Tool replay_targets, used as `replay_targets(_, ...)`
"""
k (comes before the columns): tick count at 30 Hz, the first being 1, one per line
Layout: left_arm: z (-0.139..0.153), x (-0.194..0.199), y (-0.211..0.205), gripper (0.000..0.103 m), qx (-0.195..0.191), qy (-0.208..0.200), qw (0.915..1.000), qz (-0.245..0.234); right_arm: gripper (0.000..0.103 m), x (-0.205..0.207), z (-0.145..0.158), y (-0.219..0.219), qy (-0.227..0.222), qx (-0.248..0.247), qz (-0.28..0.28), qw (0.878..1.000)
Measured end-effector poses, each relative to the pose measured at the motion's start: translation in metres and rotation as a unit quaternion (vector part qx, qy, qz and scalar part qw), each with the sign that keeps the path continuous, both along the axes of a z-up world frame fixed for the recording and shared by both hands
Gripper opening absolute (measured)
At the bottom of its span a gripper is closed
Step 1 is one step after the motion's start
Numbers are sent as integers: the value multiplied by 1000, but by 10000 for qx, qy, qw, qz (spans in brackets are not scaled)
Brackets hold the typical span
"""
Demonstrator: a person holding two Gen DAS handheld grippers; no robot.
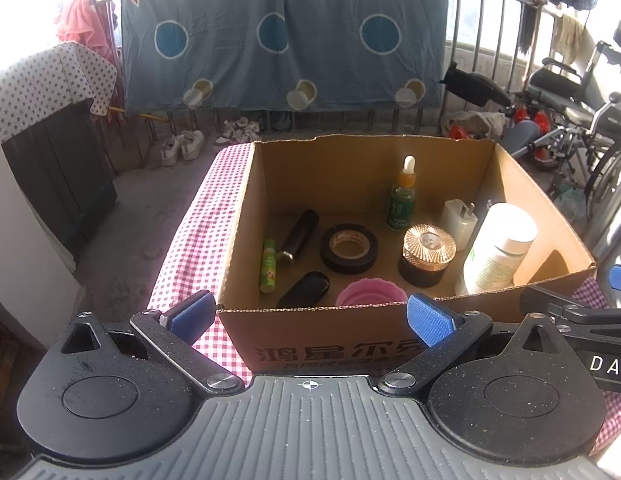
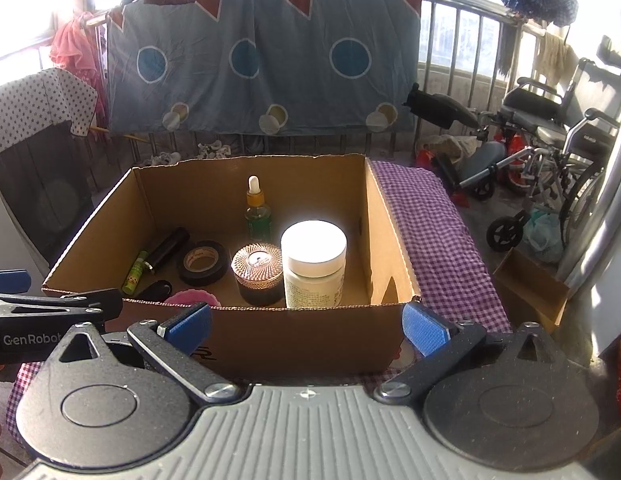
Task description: Organize rigid objects
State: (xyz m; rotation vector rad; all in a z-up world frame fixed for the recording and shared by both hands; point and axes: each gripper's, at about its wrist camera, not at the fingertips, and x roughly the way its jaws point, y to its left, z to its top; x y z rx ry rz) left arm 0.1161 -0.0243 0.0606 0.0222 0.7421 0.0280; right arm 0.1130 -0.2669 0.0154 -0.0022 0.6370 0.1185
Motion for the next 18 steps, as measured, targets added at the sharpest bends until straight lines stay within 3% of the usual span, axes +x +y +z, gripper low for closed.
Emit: replay_targets(18, -1, 1, -2, 102, 62, 126, 9999, -13, 103, 2, -4, -7, 53, 133, -74, 9999)
